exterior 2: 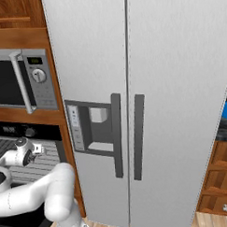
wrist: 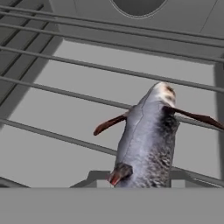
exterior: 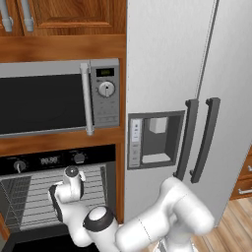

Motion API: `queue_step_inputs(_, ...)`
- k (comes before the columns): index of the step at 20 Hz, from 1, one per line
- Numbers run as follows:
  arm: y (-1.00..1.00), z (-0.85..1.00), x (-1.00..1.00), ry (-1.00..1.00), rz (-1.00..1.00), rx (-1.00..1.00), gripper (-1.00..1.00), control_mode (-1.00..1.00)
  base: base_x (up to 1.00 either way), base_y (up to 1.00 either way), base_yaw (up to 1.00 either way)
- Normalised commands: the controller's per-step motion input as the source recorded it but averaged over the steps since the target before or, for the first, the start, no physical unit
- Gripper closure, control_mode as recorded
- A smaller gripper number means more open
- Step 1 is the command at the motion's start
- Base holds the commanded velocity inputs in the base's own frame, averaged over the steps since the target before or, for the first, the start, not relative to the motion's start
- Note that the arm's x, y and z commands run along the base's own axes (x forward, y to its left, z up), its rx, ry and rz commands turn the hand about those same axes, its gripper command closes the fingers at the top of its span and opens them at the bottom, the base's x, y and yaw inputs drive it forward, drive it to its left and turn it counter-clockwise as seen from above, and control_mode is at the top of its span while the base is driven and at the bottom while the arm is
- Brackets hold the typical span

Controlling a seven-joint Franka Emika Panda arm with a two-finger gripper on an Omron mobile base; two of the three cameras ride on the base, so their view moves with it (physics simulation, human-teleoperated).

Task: Take the fish from the oven and place it on the plate on the counter.

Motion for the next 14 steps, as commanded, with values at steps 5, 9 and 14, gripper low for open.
queue_step_inputs(5, 0.04, -0.05, -0.75, -0.03, 0.0, 0.0, 1.0, -1.0, 0.0, 0.0, 0.0)
queue_step_inputs(9, 0.0, 0.07, -0.73, -0.07, 0.0, 0.02, 1.0, -1.0, 0.0, 0.0, 0.0)
queue_step_inputs(14, -0.01, 0.54, -0.83, -0.04, 0.0, 0.07, 1.0, -1.0, 0.0, 0.0, 0.0)
